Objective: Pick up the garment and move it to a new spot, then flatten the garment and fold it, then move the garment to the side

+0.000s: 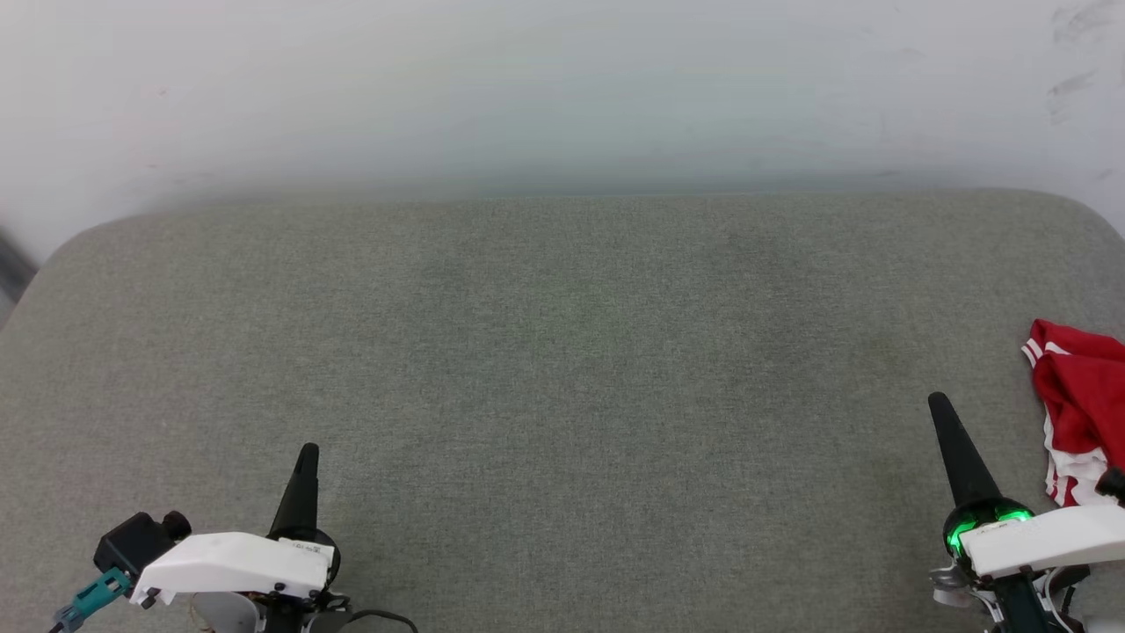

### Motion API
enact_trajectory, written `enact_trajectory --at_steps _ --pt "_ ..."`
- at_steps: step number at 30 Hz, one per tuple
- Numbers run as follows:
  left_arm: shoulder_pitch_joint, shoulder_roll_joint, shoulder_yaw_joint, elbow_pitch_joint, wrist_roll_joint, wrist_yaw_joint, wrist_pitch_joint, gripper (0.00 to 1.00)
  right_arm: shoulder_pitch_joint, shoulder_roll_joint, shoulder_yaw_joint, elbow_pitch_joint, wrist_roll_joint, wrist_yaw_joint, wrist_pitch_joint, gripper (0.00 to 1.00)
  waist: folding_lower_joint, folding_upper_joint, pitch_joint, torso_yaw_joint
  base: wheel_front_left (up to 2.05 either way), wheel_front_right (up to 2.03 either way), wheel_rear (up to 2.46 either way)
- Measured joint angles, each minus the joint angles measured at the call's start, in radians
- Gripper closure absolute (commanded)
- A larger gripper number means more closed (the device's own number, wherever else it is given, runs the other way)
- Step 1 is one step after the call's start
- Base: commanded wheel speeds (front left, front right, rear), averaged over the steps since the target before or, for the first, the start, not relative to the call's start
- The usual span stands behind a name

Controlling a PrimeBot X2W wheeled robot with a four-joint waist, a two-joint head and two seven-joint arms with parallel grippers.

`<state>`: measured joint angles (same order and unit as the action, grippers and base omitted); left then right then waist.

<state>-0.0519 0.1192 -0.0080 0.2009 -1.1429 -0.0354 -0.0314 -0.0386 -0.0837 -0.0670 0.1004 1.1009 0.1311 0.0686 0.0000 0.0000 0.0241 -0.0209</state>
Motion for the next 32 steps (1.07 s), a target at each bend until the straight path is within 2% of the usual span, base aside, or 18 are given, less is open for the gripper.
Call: enact_trajectory --at_steps 32 --pt "-0.032 -0.035 0.064 0.024 -0.265 -0.053 0.076 1.00 -0.035 0.012 -0.017 0.080 0.293 0.000 0.018 1.00 0.0000 0.0000 -0.010 0.010 0.00 0.00 0.00"
